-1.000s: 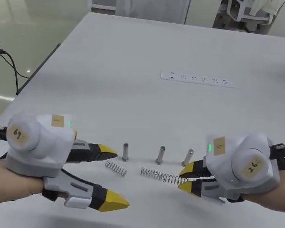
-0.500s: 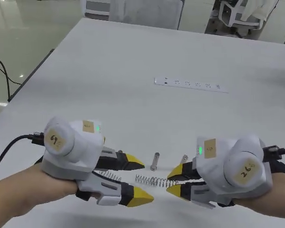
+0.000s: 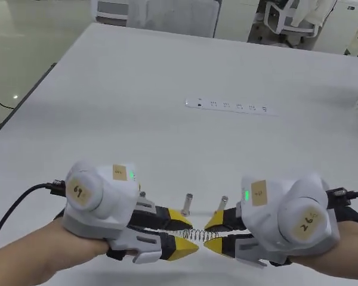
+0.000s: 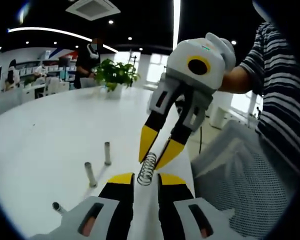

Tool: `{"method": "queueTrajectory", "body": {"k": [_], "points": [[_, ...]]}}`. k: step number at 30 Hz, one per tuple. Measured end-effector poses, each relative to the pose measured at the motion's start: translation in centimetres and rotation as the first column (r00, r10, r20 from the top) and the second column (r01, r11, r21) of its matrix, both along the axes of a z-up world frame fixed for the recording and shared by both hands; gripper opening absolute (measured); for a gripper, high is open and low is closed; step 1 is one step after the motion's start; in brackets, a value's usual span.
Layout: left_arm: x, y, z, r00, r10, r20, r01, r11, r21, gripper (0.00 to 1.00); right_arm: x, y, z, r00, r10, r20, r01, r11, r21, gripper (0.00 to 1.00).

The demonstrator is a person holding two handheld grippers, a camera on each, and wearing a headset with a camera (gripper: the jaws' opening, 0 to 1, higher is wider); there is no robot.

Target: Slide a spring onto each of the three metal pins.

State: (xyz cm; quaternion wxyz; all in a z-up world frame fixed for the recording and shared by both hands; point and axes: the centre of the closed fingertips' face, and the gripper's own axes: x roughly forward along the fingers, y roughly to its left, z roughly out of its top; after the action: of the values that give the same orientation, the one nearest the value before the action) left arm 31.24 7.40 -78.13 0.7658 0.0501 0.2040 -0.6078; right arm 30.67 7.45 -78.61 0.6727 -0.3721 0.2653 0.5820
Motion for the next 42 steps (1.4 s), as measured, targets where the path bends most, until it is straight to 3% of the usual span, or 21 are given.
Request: {"method": "queueTrajectory", "body": {"k": [6,12,15,20,22,26,32,37,42], "points": [[-0.2,-0.5,0.6,1.000,-0.016,0.026,0.017,1.000,-0.025,0.05,-0.2,-0.1,-0.1,1.000,0.002,0.002,-0.002,1.000,-0.005,0.08],[-0.3,-0.5,0.4,0.999,-0.030,0.032,0.031,0.999,-0.022,0.03,-0.3,-0.1,0.1,1.000,-0.002,0.002,0.002,1.000,0.005,0.08],[-0.5,-0.6,0.4,0.997,-0.055,0.054,0.056,0.998,-0.018,0.03,-0.5,-0.2,0.0,1.000,0.010,0.004,-0.010,1.000,-0.003,0.08],[-0.8,-0.5,0.2,0.997,-0.080,0.018,0.080,0.996,-0.030,0.02,-0.8,-0.2,-0.2,1.000,0.012,-0.010,-0.012,1.000,0.027,0.08],[-1.0,-0.5,0.3,0.996,-0.089,0.022,0.090,0.996,-0.027,0.02,-0.9,-0.2,-0.3,1.000,0.017,-0.010,-0.016,0.999,0.036,0.09],[-1.1,-0.6,0.4,0.996,-0.092,0.012,0.093,0.995,-0.033,0.02,-0.8,-0.7,-0.6,1.000,0.004,-0.028,-0.002,0.999,0.047,0.24],[-1.1,-0.4,0.1,0.995,-0.098,0.013,0.098,0.995,-0.015,0.02,-0.6,-1.6,-1.2,0.999,-0.014,-0.047,0.016,0.998,0.054,0.17],[-1.1,-0.2,0.0,0.995,-0.099,0.011,0.099,0.995,-0.005,0.02,-1.0,-1.0,-1.1,0.998,-0.001,-0.062,0.006,0.996,0.087,0.15],[-1.1,-0.3,-0.1,0.994,-0.105,0.009,0.105,0.994,-0.004,0.02,-0.8,-0.9,-1.5,0.999,0.008,-0.043,-0.005,0.997,0.071,0.08]]}}
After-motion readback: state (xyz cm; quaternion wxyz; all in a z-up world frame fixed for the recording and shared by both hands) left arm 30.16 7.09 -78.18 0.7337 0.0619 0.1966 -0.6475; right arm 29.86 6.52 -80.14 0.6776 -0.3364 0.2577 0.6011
